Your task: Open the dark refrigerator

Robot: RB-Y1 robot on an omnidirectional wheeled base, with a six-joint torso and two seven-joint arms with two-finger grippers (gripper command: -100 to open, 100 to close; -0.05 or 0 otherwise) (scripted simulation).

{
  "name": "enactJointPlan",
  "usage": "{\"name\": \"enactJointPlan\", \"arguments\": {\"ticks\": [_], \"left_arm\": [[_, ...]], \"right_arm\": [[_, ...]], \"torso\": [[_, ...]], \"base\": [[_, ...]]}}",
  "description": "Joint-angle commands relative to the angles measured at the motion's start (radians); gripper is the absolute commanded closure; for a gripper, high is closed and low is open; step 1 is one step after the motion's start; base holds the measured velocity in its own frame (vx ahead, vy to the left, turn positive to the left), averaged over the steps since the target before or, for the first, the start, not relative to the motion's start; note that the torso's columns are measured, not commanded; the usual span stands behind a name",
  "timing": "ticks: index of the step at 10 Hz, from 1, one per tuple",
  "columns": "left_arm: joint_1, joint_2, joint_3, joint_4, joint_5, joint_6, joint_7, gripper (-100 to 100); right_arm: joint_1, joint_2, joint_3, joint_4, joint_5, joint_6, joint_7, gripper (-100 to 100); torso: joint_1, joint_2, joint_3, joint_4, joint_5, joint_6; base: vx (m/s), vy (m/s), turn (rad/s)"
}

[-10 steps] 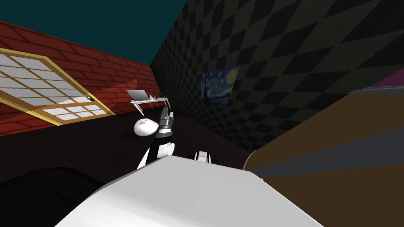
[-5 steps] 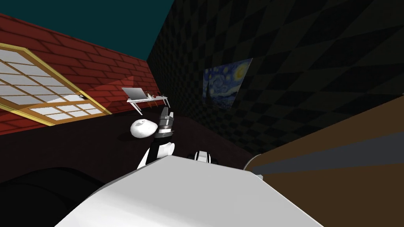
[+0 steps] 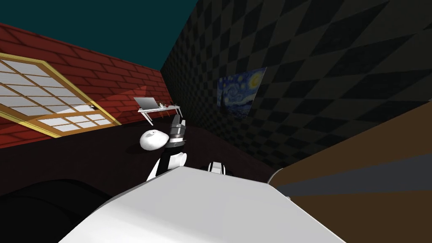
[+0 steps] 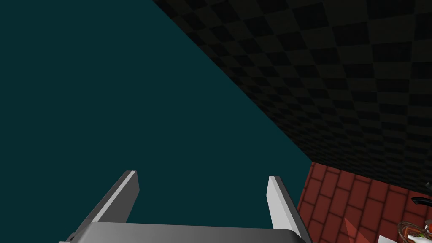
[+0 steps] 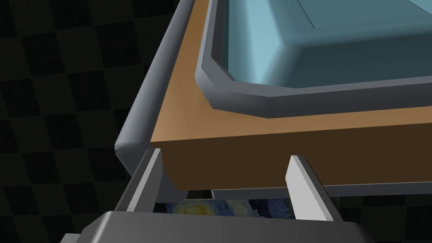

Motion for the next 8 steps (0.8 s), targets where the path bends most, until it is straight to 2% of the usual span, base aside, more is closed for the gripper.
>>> {"name": "enactJointPlan", "arguments": {"ticks": [1, 8], "left_arm": [[0.0, 0.0, 0.0, 0.0, 0.0, 0.0, 0.0, 0], [0.0, 0.0, 0.0, 0.0, 0.0, 0.0, 0.0, 0]], "right_arm": [[0.032, -0.017, -0.001, 0.027, -0.039, 0.007, -0.056, -100], [0.116, -0.057, 0.013, 0.068, -0.136, 0.019, -0.192, -100]], "torso": [[-0.001, -0.001, 0.0, 0.0, -0.001, 0.0], [-0.012, 0.0, 0.001, 0.0, -0.007, -0.001]], "base": [[0.069, 0.045, 0.024], [0.068, 0.039, 0.023]]}}
